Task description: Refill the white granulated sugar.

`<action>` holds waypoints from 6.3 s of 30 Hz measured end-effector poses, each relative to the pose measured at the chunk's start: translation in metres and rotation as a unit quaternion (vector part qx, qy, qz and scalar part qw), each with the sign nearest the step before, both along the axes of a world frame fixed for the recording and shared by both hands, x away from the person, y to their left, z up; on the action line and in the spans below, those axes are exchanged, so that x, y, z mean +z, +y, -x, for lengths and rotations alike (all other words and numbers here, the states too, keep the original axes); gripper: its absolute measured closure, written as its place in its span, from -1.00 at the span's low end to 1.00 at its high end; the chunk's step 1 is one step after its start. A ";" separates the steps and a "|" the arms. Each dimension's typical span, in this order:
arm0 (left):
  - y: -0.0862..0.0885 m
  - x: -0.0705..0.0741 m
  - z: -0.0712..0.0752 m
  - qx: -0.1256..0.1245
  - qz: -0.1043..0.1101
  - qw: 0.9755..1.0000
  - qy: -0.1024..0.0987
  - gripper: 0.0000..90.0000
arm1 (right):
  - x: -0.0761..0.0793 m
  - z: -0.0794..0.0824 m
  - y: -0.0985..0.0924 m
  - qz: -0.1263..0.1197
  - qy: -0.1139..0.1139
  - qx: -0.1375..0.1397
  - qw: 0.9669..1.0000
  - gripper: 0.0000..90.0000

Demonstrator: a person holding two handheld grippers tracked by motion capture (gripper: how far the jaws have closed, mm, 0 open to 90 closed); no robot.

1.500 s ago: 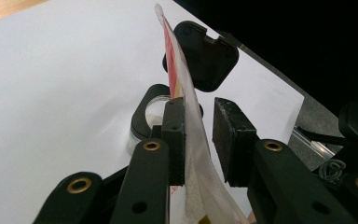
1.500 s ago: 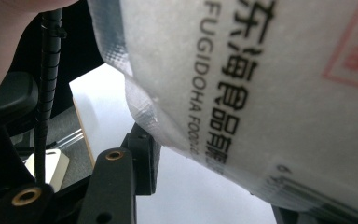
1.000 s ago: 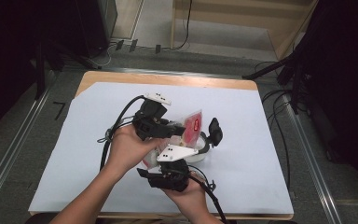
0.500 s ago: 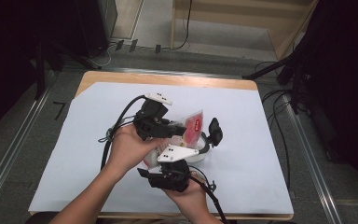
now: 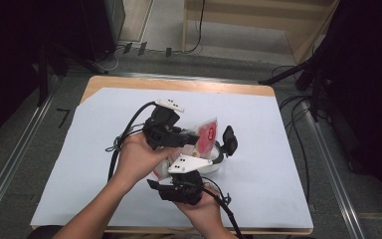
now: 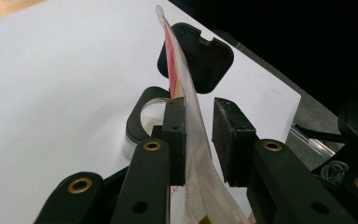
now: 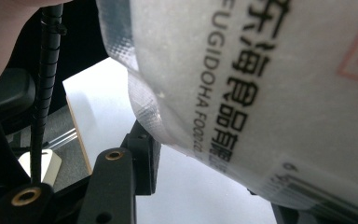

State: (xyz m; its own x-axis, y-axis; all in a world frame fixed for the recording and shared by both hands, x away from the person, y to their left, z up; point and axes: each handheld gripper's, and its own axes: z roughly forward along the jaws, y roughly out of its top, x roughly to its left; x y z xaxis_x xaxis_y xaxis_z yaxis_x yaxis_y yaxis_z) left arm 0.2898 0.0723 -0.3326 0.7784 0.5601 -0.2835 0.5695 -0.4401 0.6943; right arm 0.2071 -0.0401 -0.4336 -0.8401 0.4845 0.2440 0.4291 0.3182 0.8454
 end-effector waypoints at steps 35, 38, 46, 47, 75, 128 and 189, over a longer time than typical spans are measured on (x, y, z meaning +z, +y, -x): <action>0.000 0.001 -0.002 -0.002 0.002 1.000 0.000 0.67 | 0.001 -0.001 -0.001 0.001 0.001 0.000 1.000 0.24; -0.001 0.001 -0.002 -0.001 0.004 1.000 0.001 0.67 | 0.002 0.000 -0.001 0.000 0.003 -0.003 1.000 0.24; -0.002 0.001 -0.002 0.000 0.005 1.000 -0.001 0.69 | 0.001 0.001 0.000 0.003 -0.007 -0.001 1.000 0.21; -0.002 0.001 -0.002 0.001 0.006 1.000 -0.001 0.69 | 0.001 0.001 0.001 0.005 -0.008 -0.002 1.000 0.21; -0.002 0.002 -0.001 -0.001 0.003 1.000 -0.003 0.66 | 0.001 0.001 0.000 0.000 -0.004 -0.006 1.000 0.26; -0.003 0.002 -0.001 -0.001 0.000 1.000 -0.005 0.67 | 0.001 0.000 0.001 0.000 -0.005 -0.007 1.000 0.26; -0.007 0.005 -0.003 0.004 -0.001 1.000 -0.011 0.70 | 0.003 -0.002 0.002 0.001 -0.011 -0.014 1.000 0.25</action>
State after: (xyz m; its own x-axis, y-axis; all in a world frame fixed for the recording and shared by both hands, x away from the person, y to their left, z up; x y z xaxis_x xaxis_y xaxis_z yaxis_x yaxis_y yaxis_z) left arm 0.2924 0.0650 -0.3275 0.7805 0.5665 -0.2642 0.5567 -0.4376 0.7061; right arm 0.2087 -0.0379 -0.4309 -0.8310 0.5091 0.2242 0.4188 0.3074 0.8545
